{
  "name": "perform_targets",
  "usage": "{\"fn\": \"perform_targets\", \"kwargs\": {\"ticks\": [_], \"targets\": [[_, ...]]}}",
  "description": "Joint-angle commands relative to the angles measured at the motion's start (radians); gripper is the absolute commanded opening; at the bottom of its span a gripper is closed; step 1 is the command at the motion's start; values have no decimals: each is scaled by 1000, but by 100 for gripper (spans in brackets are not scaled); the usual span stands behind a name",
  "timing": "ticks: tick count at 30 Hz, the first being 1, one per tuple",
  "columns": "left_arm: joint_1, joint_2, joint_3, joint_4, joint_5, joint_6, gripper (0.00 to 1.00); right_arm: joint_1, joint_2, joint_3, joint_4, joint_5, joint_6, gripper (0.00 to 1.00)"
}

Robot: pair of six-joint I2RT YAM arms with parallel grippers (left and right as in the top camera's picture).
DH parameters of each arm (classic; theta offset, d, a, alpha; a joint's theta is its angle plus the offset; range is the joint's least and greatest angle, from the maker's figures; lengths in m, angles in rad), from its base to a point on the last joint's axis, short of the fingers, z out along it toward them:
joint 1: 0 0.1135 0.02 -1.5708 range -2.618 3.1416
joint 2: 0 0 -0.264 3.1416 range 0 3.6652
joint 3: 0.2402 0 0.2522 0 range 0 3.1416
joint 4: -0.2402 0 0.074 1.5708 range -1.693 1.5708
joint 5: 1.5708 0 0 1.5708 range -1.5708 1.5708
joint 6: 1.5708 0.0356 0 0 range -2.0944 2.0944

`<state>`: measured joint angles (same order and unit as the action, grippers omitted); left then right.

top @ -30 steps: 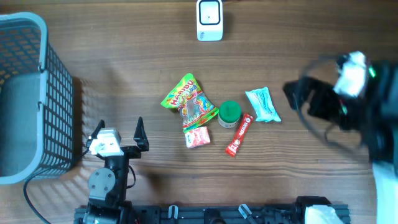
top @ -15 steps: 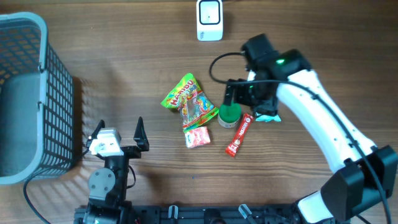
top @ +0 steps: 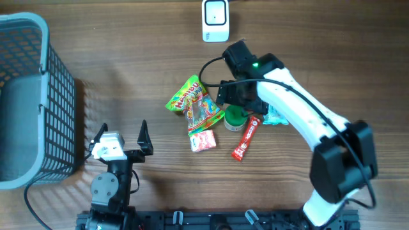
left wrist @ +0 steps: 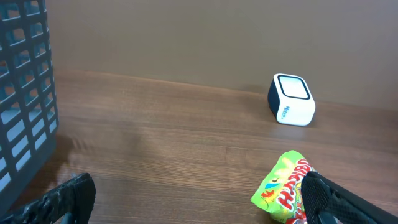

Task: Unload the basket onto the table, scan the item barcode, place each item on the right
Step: 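Reach the right gripper over the green-capped jar, then lower the right gripper and grasp the green-capped jar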

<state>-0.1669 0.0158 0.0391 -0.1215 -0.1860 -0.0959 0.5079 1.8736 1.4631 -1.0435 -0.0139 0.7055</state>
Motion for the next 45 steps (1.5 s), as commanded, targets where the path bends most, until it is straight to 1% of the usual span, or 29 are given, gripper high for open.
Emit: {"fn": "perform_targets", "kwargs": {"ticks": [1, 4, 7, 17, 25, 27, 28, 32, 34, 35, 37, 39, 42, 43, 44, 45], "targets": [[6, -2, -3, 0, -9, -14, 100, 3, 80, 16, 11, 16, -27, 100], [6, -2, -3, 0, -9, -14, 100, 3, 143, 16, 14, 2, -26, 100], [6, -2, -3, 0, -9, -14, 100, 3, 199, 16, 15, -76, -26, 100], [6, -2, -3, 0, -9, -14, 100, 5, 204, 11, 40, -76, -26, 99], [6, -2, -3, 0, -9, -14, 100, 20, 204, -97, 138, -76, -22, 99], [6, -2, -3, 0, -9, -14, 100, 20, 204, -97, 131, -76, -23, 90], [6, -2, -3, 0, -9, -14, 100, 20, 204, -97, 118, -76, -23, 88], [6, -2, -3, 0, -9, -14, 100, 20, 204, -97, 66, -86, -23, 81], [6, -2, -3, 0, -9, -14, 100, 20, 204, -95, 58, -118, -26, 75], [6, -2, -3, 0, -9, -14, 100, 20, 204, -93, 56, -133, -26, 75], [6, -2, -3, 0, -9, -14, 100, 16, 204, -81, 46, -199, -69, 71], [6, -2, -3, 0, -9, -14, 100, 13, 204, -49, -1, -256, -108, 69], [6, -2, -3, 0, -9, -14, 100, 10, 204, -1, -68, -255, -132, 68], [6, -2, -3, 0, -9, -14, 100, 10, 204, 5, -69, -246, -134, 70], [6, -2, -3, 0, -9, -14, 100, 9, 204, 11, -65, -230, -134, 74], [6, -2, -3, 0, -9, -14, 100, 7, 204, 24, -62, -192, -133, 74]]}}
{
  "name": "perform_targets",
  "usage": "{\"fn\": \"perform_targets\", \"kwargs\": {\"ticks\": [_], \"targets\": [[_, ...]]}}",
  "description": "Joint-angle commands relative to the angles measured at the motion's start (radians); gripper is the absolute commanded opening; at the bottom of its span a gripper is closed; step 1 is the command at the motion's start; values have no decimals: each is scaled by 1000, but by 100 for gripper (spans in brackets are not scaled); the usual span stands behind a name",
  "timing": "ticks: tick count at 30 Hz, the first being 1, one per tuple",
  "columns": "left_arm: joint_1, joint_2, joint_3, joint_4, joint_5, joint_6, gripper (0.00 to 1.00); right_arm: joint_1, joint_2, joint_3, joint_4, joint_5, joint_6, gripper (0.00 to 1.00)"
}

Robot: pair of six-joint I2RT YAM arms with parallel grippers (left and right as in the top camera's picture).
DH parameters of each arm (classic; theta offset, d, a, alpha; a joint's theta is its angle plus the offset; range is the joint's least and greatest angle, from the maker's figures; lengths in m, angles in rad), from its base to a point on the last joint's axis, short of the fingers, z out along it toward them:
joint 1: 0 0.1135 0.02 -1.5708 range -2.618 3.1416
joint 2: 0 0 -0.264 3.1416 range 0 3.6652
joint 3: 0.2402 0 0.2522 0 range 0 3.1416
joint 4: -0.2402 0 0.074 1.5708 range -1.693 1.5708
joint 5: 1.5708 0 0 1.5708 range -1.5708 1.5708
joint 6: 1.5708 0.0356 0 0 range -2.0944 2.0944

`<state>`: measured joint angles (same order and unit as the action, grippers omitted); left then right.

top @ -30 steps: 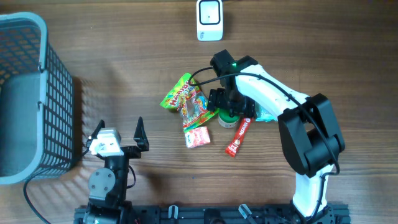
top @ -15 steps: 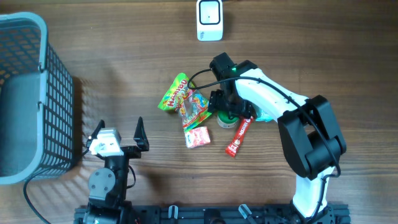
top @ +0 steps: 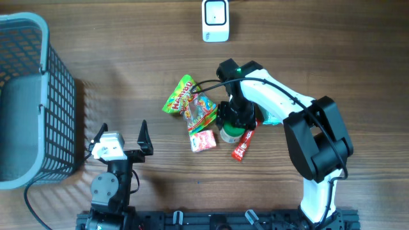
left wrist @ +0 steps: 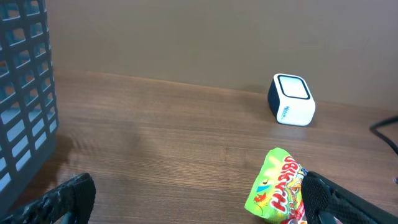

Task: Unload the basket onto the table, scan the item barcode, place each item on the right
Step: 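Lower the right gripper and grasp the green-capped jar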

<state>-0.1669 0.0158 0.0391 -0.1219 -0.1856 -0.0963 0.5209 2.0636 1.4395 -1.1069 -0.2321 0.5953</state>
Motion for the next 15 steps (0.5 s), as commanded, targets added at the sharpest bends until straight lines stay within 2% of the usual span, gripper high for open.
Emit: {"fn": "perform_targets", "kwargs": {"ticks": [1, 5, 6, 11, 15], "targets": [[6, -2, -3, 1, -9, -14, 100, -8, 14, 62, 1, 54, -23, 74], [6, -2, -3, 1, -9, -13, 100, -12, 14, 134, 36, 296, -18, 75], [6, -2, -3, 1, -9, -13, 100, -12, 14, 137, 43, 315, -19, 78], [6, -2, -3, 1, -9, -13, 100, -12, 14, 138, -49, 159, -7, 89], [6, -1, -3, 1, -9, -13, 100, -11, 14, 138, -84, 130, 148, 90]]}}
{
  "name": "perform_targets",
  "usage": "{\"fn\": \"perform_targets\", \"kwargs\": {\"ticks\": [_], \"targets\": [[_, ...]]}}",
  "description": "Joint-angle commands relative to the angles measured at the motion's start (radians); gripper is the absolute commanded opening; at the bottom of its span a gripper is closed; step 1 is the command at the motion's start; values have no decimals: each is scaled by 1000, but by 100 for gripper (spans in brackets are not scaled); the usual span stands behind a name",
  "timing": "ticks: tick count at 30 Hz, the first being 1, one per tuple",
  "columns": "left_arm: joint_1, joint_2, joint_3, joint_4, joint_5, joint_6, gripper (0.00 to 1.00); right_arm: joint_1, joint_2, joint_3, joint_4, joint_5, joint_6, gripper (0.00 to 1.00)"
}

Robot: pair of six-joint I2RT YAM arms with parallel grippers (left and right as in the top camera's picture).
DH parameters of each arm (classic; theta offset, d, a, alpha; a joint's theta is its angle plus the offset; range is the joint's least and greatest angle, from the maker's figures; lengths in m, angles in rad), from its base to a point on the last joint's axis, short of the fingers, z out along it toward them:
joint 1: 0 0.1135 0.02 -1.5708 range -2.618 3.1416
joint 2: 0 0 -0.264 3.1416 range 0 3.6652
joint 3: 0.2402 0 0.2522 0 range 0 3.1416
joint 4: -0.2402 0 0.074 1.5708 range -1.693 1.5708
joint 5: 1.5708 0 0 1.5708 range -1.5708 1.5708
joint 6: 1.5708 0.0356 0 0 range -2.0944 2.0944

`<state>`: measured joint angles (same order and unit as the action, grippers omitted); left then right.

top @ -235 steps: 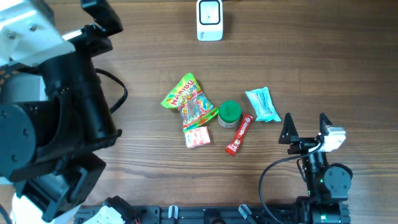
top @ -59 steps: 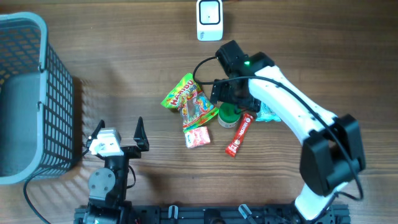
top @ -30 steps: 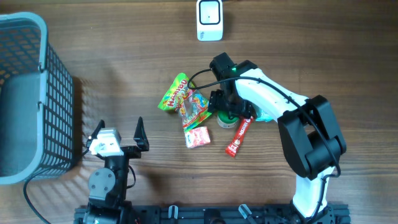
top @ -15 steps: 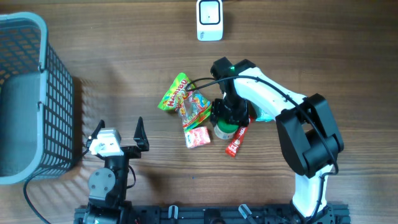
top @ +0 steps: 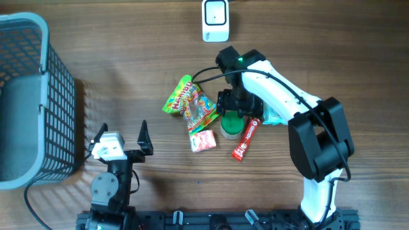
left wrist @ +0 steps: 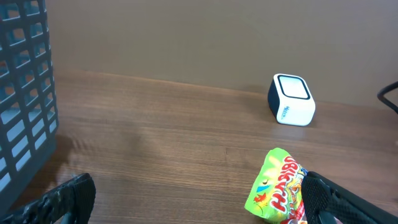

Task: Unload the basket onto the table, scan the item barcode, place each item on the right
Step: 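Lower the right gripper and grasp the green-capped jar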

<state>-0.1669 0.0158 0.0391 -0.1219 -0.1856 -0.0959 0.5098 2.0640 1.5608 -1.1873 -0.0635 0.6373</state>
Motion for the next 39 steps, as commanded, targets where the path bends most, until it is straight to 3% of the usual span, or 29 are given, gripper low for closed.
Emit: {"fn": "perform_targets", "kwargs": {"ticks": [1, 14, 16, 19, 26, 34, 39], "targets": [[6, -1, -3, 1, -9, -14, 100, 0, 14, 17, -3, -45, 139, 90], [6, -1, -3, 1, -9, -14, 100, 108, 7, 15, 2, -31, 126, 93], [6, -1, -3, 1, -9, -14, 100, 129, 7, 14, 12, 6, 165, 98], [6, -1, -3, 1, -9, -14, 100, 135, 7, -3, 28, 23, 213, 99], [6, -1, -3, 1, -9, -14, 100, 135, 7, -90, 60, -10, 391, 93], [6, -1, -3, 1, -9, -14, 100, 135, 8, -132, 174, -15, 414, 86], [6, -1, -3, 0, -9, -14, 100, 135, 8, -200, 199, -16, 465, 76]]}}
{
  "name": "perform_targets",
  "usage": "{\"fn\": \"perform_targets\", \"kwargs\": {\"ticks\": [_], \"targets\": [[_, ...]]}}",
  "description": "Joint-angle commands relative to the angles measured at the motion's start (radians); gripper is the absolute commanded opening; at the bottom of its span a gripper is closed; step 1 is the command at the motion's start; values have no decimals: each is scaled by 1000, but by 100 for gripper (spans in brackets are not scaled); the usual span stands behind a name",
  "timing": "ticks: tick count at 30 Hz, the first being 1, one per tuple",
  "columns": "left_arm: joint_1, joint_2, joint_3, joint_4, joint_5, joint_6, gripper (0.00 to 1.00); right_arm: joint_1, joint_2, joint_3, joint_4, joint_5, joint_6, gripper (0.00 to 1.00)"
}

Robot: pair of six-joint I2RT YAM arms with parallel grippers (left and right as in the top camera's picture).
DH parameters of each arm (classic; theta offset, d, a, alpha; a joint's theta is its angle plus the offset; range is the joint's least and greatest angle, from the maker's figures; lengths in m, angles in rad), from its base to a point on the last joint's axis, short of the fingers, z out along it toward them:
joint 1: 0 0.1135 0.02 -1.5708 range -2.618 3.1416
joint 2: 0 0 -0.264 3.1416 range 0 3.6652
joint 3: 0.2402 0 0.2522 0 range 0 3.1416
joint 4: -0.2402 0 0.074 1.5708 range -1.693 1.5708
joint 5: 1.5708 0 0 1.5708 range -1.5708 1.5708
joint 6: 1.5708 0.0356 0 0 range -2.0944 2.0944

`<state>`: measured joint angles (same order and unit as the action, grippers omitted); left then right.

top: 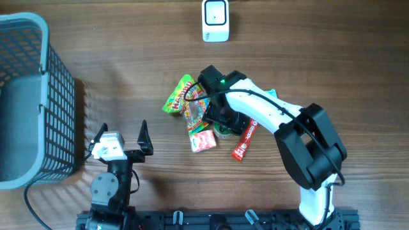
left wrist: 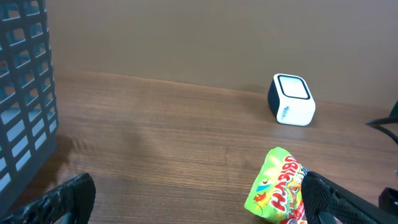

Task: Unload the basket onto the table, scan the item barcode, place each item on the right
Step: 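Lower the right gripper and grasp the green-capped jar, then lift the jar with the right gripper and hold it to the scanner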

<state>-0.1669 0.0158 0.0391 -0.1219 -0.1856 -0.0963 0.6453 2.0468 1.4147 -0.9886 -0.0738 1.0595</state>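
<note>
The white barcode scanner [top: 216,20] stands at the table's far edge, also seen as the scanner [left wrist: 291,99]. Mid-table lies a pile: a green gummy bag [top: 185,99], the same bag [left wrist: 277,186], a pink packet [top: 203,140], a red bar [top: 246,139] and a green-lidded item [top: 223,131], mostly hidden. My right gripper [top: 220,120] is down in the pile between the bag and the red bar; its jaws are hidden by the wrist. My left gripper [top: 124,135] rests open near the front, its fingers [left wrist: 68,199] wide apart.
A grey wire basket [top: 29,96] stands at the left, its wall [left wrist: 25,93] close by my left gripper. A sliver of a teal packet [top: 271,94] shows behind the right arm. The right arm's cable loops over the pile.
My right gripper has moved left and a little forward, from over the green-lidded item to the edge of the gummy bag. The green lid is now mostly covered. The left arm has not moved.
My right gripper was first behind the pile, next to the green-lidded item. Then it was down on that item, and the gummy bag had shifted left and crumpled. It stayed over the green lid, and now sits further left against the bag.
</note>
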Motion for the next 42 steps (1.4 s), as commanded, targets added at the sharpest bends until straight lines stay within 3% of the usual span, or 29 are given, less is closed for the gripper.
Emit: {"fn": "perform_targets", "kwargs": {"ticks": [1, 4, 8, 12, 21, 26, 32, 36, 38, 42], "targets": [[6, -1, -3, 1, -9, -13, 100, 0, 25, -54, 1, -11, 40, 74], [6, -1, -3, 0, -9, -13, 100, -12, 25, -53, 2, -54, -13, 58], [6, -1, -3, 1, -9, -13, 100, -92, 23, -15, -34, -191, -230, 59], [6, -1, -3, 1, -9, -13, 100, -216, 21, 136, -259, -312, -430, 57], [6, -1, -3, 1, -9, -13, 100, -319, -41, 304, -623, -481, -643, 57], [6, -1, -3, 1, -9, -13, 100, -304, -45, 300, -623, -652, -694, 58], [6, -1, -3, 1, -9, -13, 100, -289, -47, 302, -600, -661, -772, 54], [6, -1, -3, 1, -9, -13, 100, -289, -47, 349, -404, -657, -795, 52], [6, -1, -3, 1, -9, -13, 100, -290, -47, 387, -243, -654, -886, 53], [6, -1, -3, 1, -9, -14, 100, -297, -47, 388, -74, -525, -873, 57]]}}
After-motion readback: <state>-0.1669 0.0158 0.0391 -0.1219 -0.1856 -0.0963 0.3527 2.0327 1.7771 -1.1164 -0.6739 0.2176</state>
